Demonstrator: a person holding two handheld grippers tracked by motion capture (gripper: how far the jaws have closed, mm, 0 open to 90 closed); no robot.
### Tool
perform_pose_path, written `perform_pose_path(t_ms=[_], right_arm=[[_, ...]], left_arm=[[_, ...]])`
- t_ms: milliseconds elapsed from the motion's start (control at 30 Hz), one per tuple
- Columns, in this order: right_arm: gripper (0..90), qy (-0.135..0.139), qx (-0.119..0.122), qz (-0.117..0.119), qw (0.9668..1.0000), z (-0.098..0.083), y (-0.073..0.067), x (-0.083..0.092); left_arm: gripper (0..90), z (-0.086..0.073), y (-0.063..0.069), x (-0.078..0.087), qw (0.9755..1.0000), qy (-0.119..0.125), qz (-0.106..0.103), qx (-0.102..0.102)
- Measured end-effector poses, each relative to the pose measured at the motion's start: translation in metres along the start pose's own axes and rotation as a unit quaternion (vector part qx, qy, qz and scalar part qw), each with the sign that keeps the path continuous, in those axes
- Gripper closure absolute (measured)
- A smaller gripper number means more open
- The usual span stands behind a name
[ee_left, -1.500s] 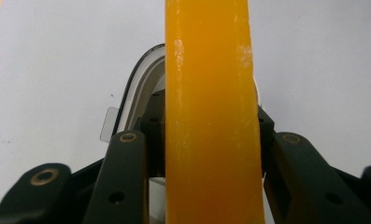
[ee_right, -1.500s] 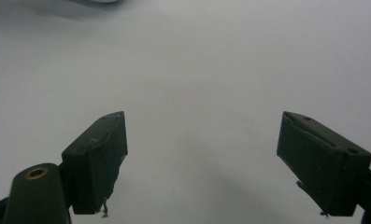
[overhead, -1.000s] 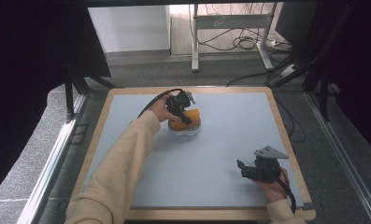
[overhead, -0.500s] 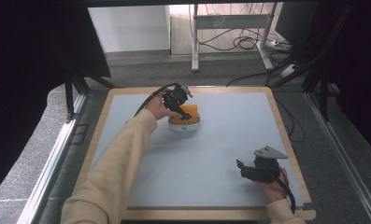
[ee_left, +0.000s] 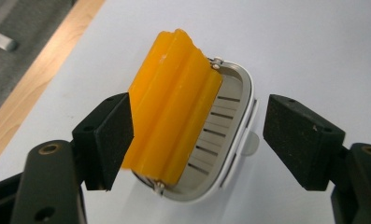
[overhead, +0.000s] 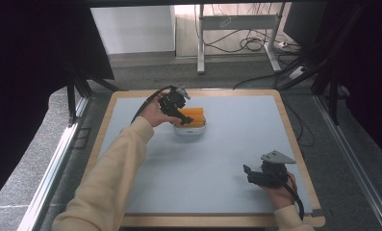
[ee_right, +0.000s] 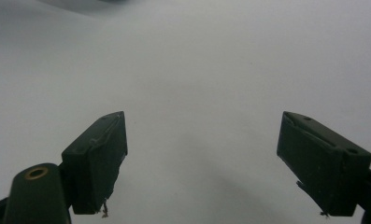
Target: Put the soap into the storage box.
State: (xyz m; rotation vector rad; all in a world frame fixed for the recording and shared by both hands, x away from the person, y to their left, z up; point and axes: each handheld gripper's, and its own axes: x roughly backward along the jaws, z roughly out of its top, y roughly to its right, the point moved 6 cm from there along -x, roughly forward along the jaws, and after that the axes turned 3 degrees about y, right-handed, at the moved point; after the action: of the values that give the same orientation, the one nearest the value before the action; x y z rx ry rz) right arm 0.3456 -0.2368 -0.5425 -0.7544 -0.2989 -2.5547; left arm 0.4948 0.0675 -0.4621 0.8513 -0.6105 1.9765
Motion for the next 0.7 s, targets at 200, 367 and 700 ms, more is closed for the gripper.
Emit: perform_pose_path(t_ms=[200, 367, 700], right_arm=[[16.6, 0.000, 0.003, 0.000, 1.0000, 0.000, -0.001, 0.000], [16.6, 0.000, 0.004, -0.001, 1.0000, 0.001, -0.002, 0.001], [16.5, -0.001, 0.005, 0.000, 1.0000, 0.000, -0.004, 0.000]], left_arm=[[23.8, -0.014, 0.009, 0.025, 0.9986, 0.036, 0.005, 0.038], [28.7, -0.034, 0.018, 0.039, 0.9976, 0.040, 0.000, 0.056], [30.6, -0.088, 0.039, 0.069, 0.9927, 0.065, 0.042, 0.093]])
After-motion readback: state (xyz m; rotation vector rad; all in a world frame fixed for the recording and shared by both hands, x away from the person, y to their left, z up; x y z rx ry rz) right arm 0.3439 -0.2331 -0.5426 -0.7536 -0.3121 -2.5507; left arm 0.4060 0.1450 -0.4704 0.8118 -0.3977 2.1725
